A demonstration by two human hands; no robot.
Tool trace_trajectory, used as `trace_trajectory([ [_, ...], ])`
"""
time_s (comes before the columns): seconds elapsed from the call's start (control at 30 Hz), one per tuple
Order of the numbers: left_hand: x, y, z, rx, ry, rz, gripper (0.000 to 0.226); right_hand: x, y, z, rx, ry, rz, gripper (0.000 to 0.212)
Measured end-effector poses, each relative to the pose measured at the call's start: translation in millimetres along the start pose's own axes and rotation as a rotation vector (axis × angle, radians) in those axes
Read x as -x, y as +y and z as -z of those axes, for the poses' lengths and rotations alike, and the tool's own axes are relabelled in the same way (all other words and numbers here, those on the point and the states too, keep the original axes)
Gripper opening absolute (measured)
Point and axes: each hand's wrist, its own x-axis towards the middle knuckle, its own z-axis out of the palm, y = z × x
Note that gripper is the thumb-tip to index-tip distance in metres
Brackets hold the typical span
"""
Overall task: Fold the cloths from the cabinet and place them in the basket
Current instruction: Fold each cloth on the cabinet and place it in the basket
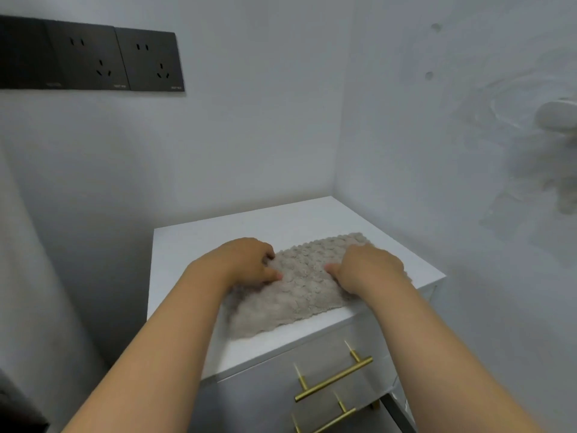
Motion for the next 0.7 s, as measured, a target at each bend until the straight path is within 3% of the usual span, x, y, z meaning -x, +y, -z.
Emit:
trace_trajectory([
  [0.13,25,7,23,0.237,-0.247,-0.001,0.035,-2,9,-13,-0.017,0.039,0.179,0.055],
  [0.2,31,6,26,0.305,-0.28,-0.003,0.029,-4,16,-18,-0.073,0.023,0.313,0.052],
  [0.33,22,6,19,0.151,0.128,-0.014,0.027,-6,22,-23,-0.18,-0.034,0.481,0.05],
  [0.43,9,9,7,0.128,0.194,-0.066,0.039,-13,21,-25,-0.321,-0.039,0.532,0.047],
  [0.5,2,12,0,0.139,0.164,-0.09,0.048,-22,19,-25,-0.517,0.031,0.491,0.042],
  [0.57,-6,15,-9,0.134,0.122,-0.109,0.055,-32,19,-25,-0.653,0.179,0.325,0.04],
  [0.63,-15,18,-19,0.103,0.052,-0.102,0.06,-41,20,-25,-0.602,0.267,0.091,0.043],
  [0.7,-22,19,-29,0.066,-0.009,-0.053,0.062,-49,19,-25,-0.45,0.231,-0.054,0.043],
])
